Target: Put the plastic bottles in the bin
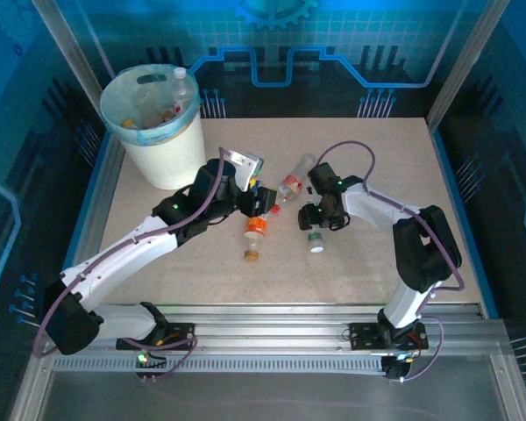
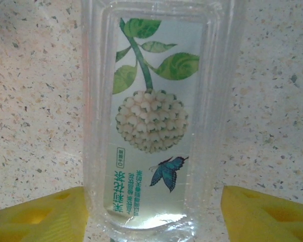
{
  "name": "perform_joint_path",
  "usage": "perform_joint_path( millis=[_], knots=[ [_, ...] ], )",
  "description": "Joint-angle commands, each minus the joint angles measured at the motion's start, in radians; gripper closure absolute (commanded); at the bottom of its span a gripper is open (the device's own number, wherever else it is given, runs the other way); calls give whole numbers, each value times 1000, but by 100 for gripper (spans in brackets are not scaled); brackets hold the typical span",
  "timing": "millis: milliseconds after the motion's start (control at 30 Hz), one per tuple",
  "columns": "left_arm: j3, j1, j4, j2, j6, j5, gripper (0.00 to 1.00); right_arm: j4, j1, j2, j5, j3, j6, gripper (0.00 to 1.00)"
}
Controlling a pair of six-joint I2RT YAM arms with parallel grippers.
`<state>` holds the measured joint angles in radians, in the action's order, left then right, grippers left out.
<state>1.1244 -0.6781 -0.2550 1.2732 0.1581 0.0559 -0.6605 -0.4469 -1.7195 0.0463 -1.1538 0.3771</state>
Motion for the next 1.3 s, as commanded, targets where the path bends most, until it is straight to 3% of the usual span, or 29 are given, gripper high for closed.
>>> perform_joint_path(
  millis=[0,267,533,667,800,933,1100,1267],
  knots=[
    [8,-4,38,-5,-13,28,32,12,13,-42,5,-29,-14,28],
    [12,-2,44,-9,-24,36,30,24,13,-63,2,-46,-22,39],
    [39,26,10,4,100,39,16,0,-1,150,9,1,-73,42],
    [72,97,-26,27,253,-77,13,61,-49,326,-66,30,-145,43],
    [39,189,79,29,433,-305,11,164,-129,473,-100,58,-222,45],
    [-11,192,225,27,447,-481,10,249,-197,536,-104,63,-261,43],
    [-17,190,233,28,465,-581,11,286,-265,546,-88,36,-291,44],
    [-27,189,217,29,448,-598,14,270,-306,513,-98,-5,-313,44]
  ],
)
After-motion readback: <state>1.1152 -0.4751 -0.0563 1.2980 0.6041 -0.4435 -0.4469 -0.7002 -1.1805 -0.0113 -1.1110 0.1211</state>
